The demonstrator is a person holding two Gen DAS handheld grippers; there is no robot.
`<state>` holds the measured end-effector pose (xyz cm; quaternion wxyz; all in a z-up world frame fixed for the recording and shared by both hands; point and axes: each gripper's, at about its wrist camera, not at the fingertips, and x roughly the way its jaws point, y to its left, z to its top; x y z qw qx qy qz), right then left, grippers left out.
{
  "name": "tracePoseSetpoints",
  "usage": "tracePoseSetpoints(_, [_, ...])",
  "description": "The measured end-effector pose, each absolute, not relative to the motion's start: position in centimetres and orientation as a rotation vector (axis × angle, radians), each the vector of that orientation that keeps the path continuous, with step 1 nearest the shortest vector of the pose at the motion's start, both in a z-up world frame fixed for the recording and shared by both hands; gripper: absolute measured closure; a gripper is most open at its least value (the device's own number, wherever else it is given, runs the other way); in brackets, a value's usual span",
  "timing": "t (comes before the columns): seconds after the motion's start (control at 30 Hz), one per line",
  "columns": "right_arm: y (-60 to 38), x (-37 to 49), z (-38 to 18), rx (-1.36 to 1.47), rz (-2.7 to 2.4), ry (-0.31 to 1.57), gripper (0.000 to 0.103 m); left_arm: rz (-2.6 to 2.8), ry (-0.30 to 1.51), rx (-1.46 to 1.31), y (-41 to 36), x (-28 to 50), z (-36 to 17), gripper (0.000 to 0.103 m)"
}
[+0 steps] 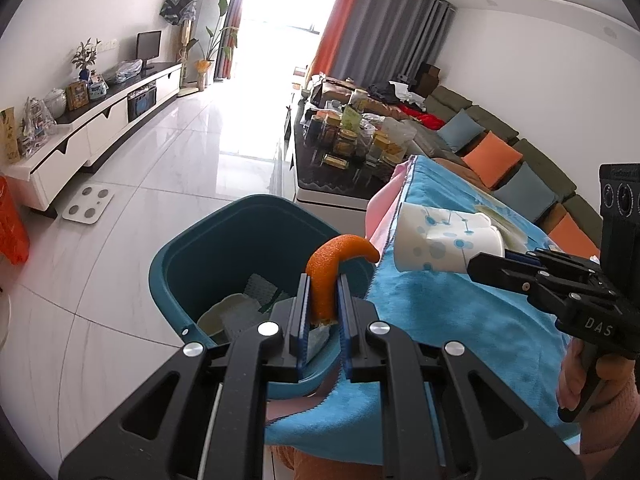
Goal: Collect trash
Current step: 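Carry the orange peel and paper cup over the teal bin with both tools, then open both tools to drop the peel and cup into the bin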
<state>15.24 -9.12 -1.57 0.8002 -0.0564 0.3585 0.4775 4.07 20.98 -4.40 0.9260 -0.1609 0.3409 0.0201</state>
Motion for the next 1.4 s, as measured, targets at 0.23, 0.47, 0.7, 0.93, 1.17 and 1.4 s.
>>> tracePoseSetpoints(0.23, [-7.8, 15.3, -1.7, -0.148, 1.034, 0.780, 0.093, 0.056, 0.713, -0.344, 21.3, 4.5, -5.1, 0.090])
tracePoseSetpoints(0.47, [-6.7, 15.7, -2.2, -0.176, 1.036, 0.798, 0.093, 0.068, 0.730, -0.363, 22.0, 4.9, -6.0, 0.090])
tracePoseSetpoints(0.7, [-5.3, 16.1, -2.8, -0.203, 1.034, 0.823, 0.093, 0.085, 0.748, -0.375, 22.4, 5.6, -6.7, 0.090])
tracePoseSetpoints(0.93, [-4.1, 16.5, -3.4, -0.225, 1.029, 0.843, 0.093, 0.099, 0.768, -0.384, 22.5, 6.3, -7.5, 0.090])
tracePoseSetpoints(1.17, [-2.9, 17.0, -3.9, -0.250, 1.029, 0.860, 0.093, 0.107, 0.788, -0.397, 22.9, 6.9, -8.6, 0.090])
tracePoseSetpoints(1.4, [-1.9, 17.5, -4.8, -0.267, 1.023, 0.886, 0.092, 0.113, 0.811, -0.417, 23.5, 7.4, -9.6, 0.090])
